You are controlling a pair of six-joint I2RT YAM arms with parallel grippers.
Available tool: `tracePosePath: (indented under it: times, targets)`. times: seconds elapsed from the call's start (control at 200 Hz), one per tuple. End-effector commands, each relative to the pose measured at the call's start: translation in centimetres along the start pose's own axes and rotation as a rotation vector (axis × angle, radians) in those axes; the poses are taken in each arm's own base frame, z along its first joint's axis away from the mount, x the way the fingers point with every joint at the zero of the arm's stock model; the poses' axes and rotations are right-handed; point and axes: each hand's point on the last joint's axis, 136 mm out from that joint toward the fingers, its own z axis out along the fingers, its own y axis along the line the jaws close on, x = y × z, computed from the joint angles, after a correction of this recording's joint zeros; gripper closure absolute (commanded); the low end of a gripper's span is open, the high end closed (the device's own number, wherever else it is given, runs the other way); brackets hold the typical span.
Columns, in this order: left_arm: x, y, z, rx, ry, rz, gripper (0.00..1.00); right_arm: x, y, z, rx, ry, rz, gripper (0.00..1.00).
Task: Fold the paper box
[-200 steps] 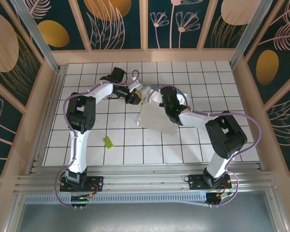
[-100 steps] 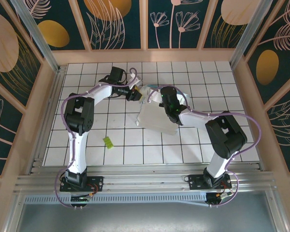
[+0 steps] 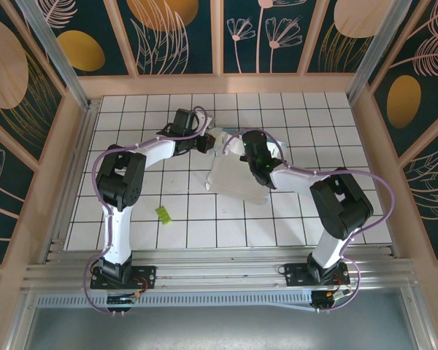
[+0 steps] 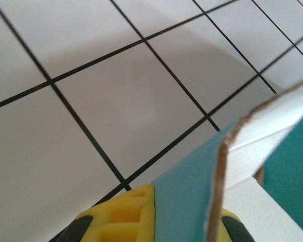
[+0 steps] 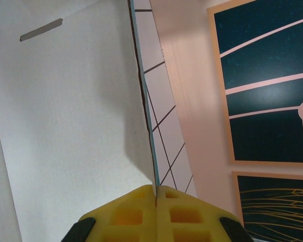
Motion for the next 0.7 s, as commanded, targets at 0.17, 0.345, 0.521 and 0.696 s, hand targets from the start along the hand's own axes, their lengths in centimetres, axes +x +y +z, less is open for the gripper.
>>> tracePosePath:
  times: [0.17,0.345,0.521,0.696]
  targets:
    - [-3.1,-3.4,-0.4,0.065,-0.186,-0.294,0.91,-1.4,-0.7,0.3,0.021,-0.033,0.072,0.97]
    - [-4.5,-5.3,-1.9,0.109,-0.193,-0.196,0.73,-1.2,-0.5,0.2,0.014,-0.026,0.069,0.97]
    - [-4.9,-6.4,-5.5,0.107,-0.141,0.098,0.67,-0.8,-0.6,0.2,0.010,-0.024,0.066,0.97]
    - [-5.4,-3.6,-9.9,0.150,-0.157,0.296,0.66,-0.6,-0.7,0.2,0.001,-0.026,0.060,0.97]
